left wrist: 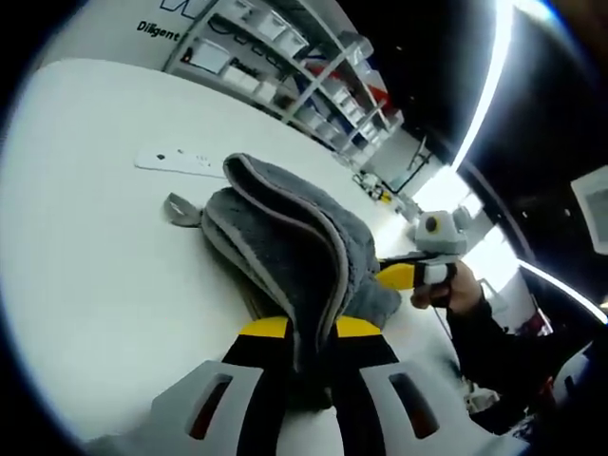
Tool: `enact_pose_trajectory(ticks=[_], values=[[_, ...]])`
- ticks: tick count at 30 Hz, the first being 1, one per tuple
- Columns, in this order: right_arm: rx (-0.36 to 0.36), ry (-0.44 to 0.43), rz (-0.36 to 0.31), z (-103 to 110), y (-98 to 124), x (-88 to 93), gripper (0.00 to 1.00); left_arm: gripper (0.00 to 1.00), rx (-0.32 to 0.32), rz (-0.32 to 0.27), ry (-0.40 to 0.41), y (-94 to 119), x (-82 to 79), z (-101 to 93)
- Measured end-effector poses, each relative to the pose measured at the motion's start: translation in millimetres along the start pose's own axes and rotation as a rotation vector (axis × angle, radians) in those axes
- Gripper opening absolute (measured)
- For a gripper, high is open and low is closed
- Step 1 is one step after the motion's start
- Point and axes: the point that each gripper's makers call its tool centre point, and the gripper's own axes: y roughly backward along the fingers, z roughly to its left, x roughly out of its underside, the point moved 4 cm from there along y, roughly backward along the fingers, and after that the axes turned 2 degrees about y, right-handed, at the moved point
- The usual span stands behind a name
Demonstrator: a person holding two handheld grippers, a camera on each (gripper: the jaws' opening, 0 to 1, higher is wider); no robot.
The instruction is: Open the folded towel by lifting each exposed corner and separating the folded layers until the towel lies flat within the target outline without major curled edges
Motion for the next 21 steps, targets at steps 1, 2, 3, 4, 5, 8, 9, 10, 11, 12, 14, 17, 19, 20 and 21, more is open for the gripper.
enact_pose_trajectory(ticks=[1, 2, 3, 4, 5, 8, 9, 10, 11, 12, 14, 17, 19, 20, 21], values=[[0.0, -0.001, -0.001, 0.1, 0.1, 0.3, 0.2, 0.13, 0.002, -0.002, 0.003, 0.3, 0.5, -0.3], [0.0, -0.002, -0.002, 1.3, 0.5, 1.3, 0.2, 0.13, 0.004, -0.003, 0.007, 0.6, 1.6, -0.8], [0.001, 0.0, -0.002, 2.3, 0.8, 2.1, 0.2, 0.12, 0.004, -0.005, 0.007, 1.0, 2.3, -1.3], [0.002, 0.002, -0.003, 3.0, 1.0, 2.3, 0.19, 0.12, 0.004, -0.006, 0.006, 1.2, 2.5, -1.7], [0.003, 0.01, -0.001, 4.2, 1.4, 3.1, 0.19, 0.12, 0.003, -0.007, 0.003, 1.8, 3.3, -2.7], [0.0, 0.026, 0.0, 7.0, 2.7, 5.2, 0.19, 0.12, 0.0, -0.015, -0.009, 4.2, 5.6, -6.1], [-0.002, 0.028, 0.001, 7.5, 3.1, 6.2, 0.19, 0.12, 0.0, -0.017, -0.014, 4.9, 6.2, -6.6], [-0.003, 0.027, 0.001, 7.5, 3.4, 6.6, 0.19, 0.12, -0.001, -0.019, -0.018, 5.5, 6.7, -7.0], [-0.006, 0.024, 0.001, 8.4, 4.0, 7.9, 0.19, 0.12, 0.001, -0.023, -0.022, 6.7, 7.8, -7.7], [-0.008, 0.026, 0.001, 9.1, 4.5, 8.8, 0.19, 0.12, 0.003, -0.025, -0.024, 7.4, 8.7, -8.1], [-0.009, 0.032, 0.001, 9.8, 5.0, 9.8, 0.19, 0.11, 0.004, -0.031, -0.027, 8.0, 10.7, -8.6], [-0.009, 0.047, -0.001, 10.1, 5.3, 10.0, 0.19, 0.11, 0.004, -0.035, -0.022, 8.1, 12.2, -8.2], [-0.008, 0.054, 0.0, 10.1, 5.2, 10.1, 0.19, 0.11, 0.004, -0.04, -0.022, 8.3, 12.4, -8.5], [-0.008, 0.057, -0.001, 10.4, 5.3, 10.0, 0.18, 0.1, 0.002, -0.04, -0.023, 8.5, 12.4, -8.8], [-0.01, 0.063, 0.001, 11.3, 5.6, 10.5, 0.18, 0.1, 0.001, -0.038, -0.024, 8.9, 13.1, -9.4]])
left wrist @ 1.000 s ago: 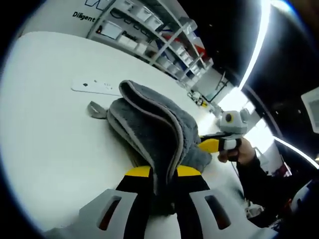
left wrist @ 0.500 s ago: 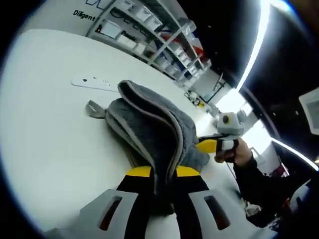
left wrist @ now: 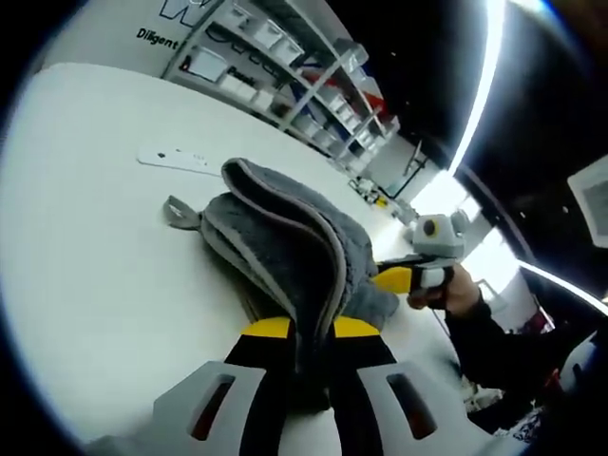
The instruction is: Open the folded towel by lifting each exposed corner and separating the folded layers until the towel lies flat within the target outline without major curled edges
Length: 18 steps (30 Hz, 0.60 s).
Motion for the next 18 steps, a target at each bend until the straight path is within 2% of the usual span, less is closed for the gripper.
enact_pose_trajectory(ticks=[10, 18], values=[[-0.016, -0.004, -0.017, 4.2, 5.3, 7.4, 0.14, 0.1, 0.003, -0.002, -0.027, 4.5, 7.3, -6.9], [-0.035, 0.038, -0.004, 14.4, 10.7, 13.7, 0.1, 0.09, 0.045, -0.026, -0.002, 11.6, 18.0, -13.4]])
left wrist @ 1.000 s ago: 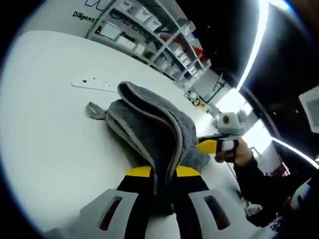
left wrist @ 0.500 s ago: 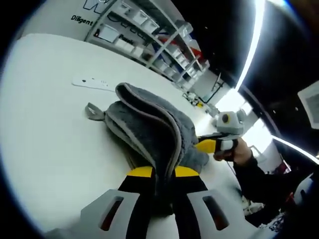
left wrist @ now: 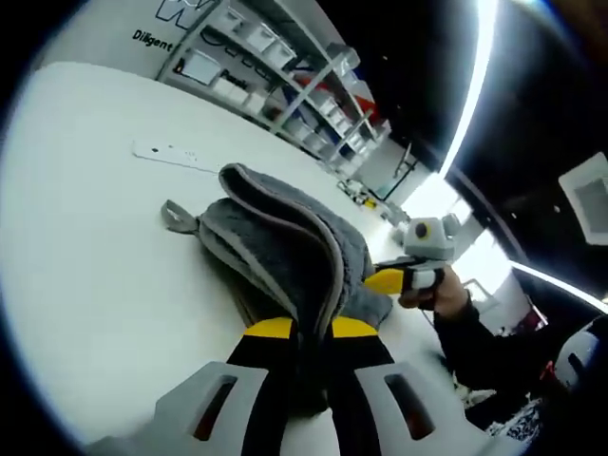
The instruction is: Open the folded towel by lifting each exposed corner and separating the folded layers until the towel lies flat within the target outline without major curled edges
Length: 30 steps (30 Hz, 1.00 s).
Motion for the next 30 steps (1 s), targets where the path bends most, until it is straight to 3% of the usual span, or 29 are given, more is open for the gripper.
enact_pose_trajectory(ticks=[12, 30], values=[[0.006, 0.016, 0.006, 5.3, 2.1, 7.6, 0.09, 0.08, -0.037, 0.025, -0.075, 4.8, 4.5, -8.9], [-0.007, 0.018, 0.004, 15.1, 6.2, 18.4, 0.09, 0.08, -0.036, 0.02, -0.072, 13.5, 18.7, -16.5]])
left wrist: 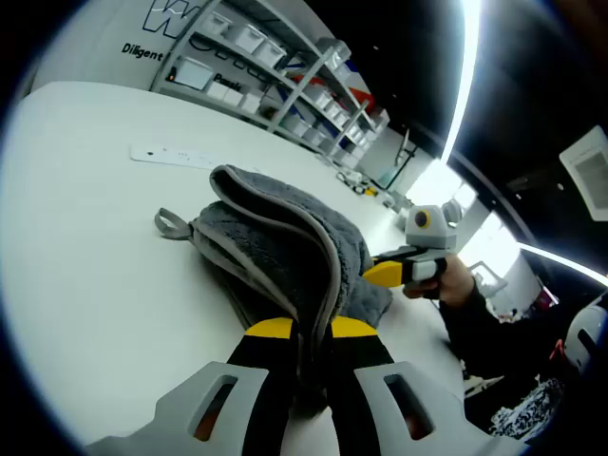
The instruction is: Open the folded towel by lifting each exposed corner and separating the folded layers until the towel lies flat within the target outline without major curled edges
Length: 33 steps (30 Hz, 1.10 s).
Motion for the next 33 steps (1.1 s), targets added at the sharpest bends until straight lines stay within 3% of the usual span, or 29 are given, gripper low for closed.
enact_pose_trajectory(ticks=[33], values=[[-0.012, 0.016, 0.015, 13.0, 8.2, 13.4, 0.09, 0.09, 0.011, -0.001, 0.014, 8.8, 16.4, -12.9]])
